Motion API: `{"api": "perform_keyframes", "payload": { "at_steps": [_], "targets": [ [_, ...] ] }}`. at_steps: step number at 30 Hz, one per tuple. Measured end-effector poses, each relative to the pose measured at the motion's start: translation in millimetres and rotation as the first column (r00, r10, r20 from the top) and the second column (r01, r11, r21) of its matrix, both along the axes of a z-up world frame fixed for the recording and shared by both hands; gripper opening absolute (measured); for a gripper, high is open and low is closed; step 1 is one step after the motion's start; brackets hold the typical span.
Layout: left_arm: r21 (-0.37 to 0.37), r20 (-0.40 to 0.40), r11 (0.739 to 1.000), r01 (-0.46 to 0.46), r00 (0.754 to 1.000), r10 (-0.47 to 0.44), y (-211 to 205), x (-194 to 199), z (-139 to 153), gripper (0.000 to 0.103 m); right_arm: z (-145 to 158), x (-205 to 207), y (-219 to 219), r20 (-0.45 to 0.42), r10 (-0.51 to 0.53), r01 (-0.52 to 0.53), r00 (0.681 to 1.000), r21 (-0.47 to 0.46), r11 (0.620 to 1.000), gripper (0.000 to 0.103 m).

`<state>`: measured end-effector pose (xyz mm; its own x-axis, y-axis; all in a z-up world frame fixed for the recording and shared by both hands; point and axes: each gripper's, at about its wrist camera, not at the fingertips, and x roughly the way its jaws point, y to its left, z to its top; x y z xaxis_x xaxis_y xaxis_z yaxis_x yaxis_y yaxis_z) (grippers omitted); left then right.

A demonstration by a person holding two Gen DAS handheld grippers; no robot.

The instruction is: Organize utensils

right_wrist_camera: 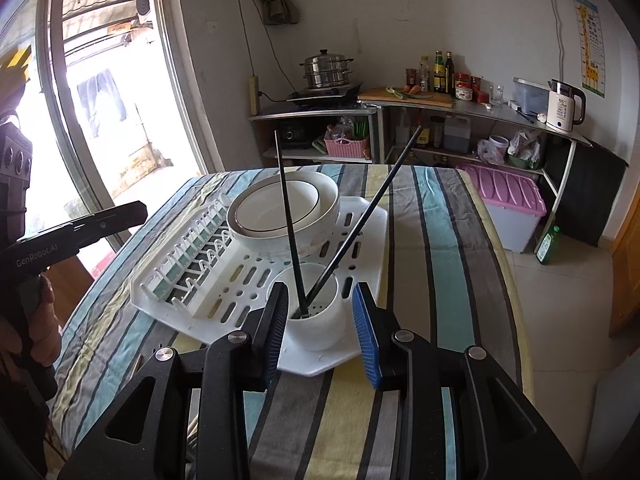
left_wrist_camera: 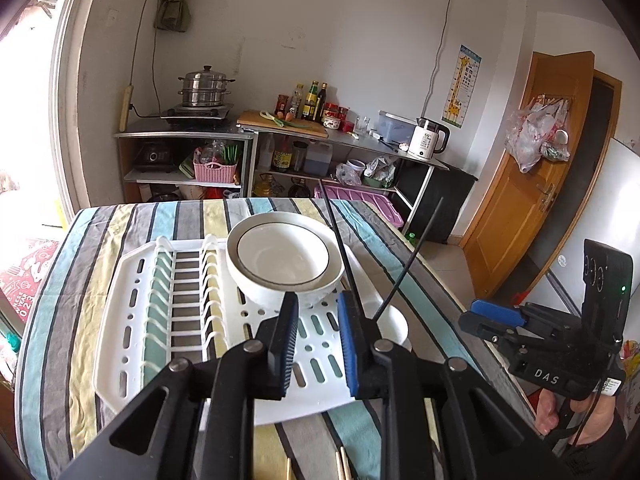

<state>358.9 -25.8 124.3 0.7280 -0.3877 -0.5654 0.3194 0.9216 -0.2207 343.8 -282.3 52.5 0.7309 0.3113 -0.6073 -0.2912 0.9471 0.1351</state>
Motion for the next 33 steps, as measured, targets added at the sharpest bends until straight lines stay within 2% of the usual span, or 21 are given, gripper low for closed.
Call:
{"api": "perform_keyframes", "payload": {
  "at_steps": [7, 13, 20, 28, 33],
  "targets": [
    [0.028, 0.026, 1.000, -0.011, 1.000, 0.011, 20, -69, -12, 0.021, 1, -71, 15, 0.045, 0.029, -0.029, 0.999, 0.001, 1.000, 0.034],
    [0.043, 0.029, 0.998, -0.039, 0.999, 0.038, 36, -122, -26, 0.021, -12, -114, 21, 0.011, 0.077, -0.077, 0.997, 0.068, 0.995, 0.034],
    [0.053, -0.007, 0.995, -0.087, 0.996, 0.087, 54, -166, -56, 0.021, -35, -160, 33, -0.019, 0.120, -0.118, 0.993, 0.086, 0.989, 0.034],
    [0.048, -0.082, 0.991, -0.124, 0.988, 0.128, 71, -184, -86, 0.021, -53, -173, 48, -0.052, 0.164, -0.159, 0.985, 0.085, 0.984, 0.034],
    [0.055, -0.126, 0.989, -0.137, 0.982, 0.143, 76, -177, -101, 0.021, -59, -168, 59, -0.072, 0.176, -0.172, 0.982, 0.058, 0.983, 0.034]
  ]
}}
